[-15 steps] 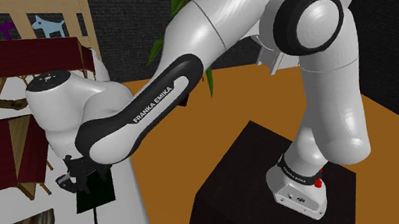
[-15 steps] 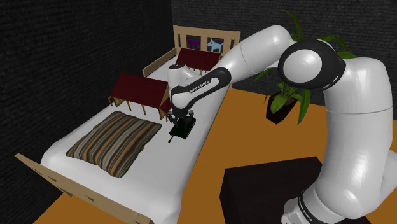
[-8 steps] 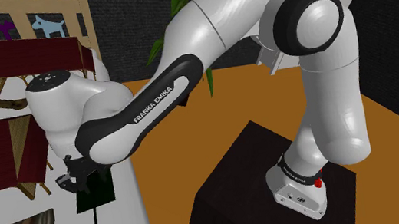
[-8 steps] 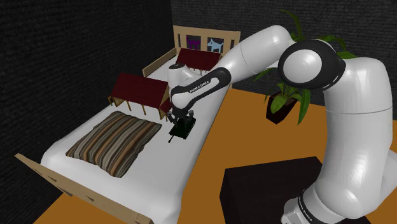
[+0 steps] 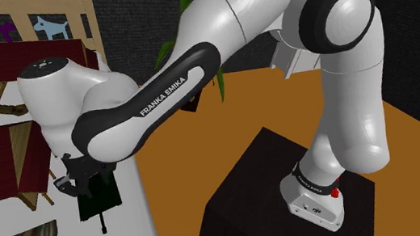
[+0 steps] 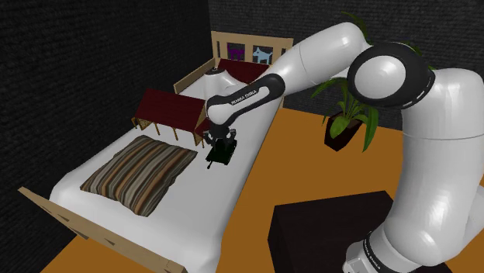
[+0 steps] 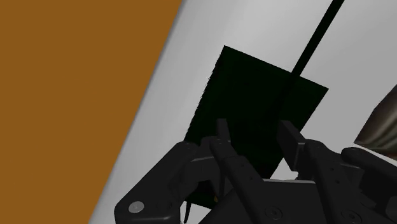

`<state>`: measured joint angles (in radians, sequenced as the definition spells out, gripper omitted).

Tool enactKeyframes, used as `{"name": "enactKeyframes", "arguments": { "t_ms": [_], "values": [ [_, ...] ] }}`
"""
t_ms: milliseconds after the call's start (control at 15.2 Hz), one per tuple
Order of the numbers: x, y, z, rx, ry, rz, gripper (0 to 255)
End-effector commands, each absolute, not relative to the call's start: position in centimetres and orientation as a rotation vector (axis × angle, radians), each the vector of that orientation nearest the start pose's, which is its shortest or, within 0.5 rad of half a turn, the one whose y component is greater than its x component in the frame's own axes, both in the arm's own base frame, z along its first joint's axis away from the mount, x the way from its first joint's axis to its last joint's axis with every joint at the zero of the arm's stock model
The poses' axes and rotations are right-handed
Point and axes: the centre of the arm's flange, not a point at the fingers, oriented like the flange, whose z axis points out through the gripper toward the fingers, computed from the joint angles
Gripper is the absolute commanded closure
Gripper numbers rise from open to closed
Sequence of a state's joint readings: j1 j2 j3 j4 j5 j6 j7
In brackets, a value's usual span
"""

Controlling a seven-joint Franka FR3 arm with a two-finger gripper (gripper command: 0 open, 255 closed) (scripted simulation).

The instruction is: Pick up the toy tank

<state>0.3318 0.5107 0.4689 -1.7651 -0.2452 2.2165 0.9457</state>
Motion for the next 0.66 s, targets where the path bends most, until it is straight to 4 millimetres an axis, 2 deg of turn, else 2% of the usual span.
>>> {"name": "enactKeyframes", "arguments": {
  "t_ms": [0,462,594],
  "values": [
    [48.3,44.6,31.2,-3.119,0.076,0.027,255],
    [48.3,44.6,34.9,-3.119,0.076,0.027,255],
    [48.3,44.6,35.0,-3.119,0.076,0.027,255]
  ]
}}
